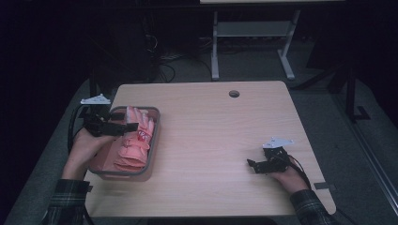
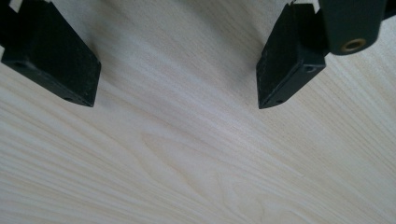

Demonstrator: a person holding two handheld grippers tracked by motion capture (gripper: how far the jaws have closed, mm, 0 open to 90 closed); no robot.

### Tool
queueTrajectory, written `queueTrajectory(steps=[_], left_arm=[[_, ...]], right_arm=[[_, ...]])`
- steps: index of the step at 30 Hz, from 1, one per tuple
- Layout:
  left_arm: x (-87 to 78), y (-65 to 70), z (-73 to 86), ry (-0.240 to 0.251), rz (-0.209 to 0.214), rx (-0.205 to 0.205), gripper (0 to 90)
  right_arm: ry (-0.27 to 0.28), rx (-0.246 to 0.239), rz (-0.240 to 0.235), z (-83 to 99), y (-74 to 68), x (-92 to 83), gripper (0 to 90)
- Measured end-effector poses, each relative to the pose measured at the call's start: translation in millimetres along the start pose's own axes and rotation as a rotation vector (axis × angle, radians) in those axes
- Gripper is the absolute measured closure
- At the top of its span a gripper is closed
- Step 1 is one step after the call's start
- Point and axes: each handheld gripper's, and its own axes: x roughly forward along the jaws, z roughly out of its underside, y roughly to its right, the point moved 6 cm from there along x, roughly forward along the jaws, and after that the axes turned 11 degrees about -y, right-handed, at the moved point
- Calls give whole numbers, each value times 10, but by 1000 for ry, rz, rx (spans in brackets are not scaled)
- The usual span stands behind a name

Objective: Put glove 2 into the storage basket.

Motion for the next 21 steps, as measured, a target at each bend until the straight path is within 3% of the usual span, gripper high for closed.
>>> queueTrajectory(steps=[8,21], left_arm=[[134,386,-106,8,30,67,138],[616,953,-111,-11,62,130,139]], right_arm=[[0,0,0,0,-1,0,133],[0,1,0,0,-1,0,133]])
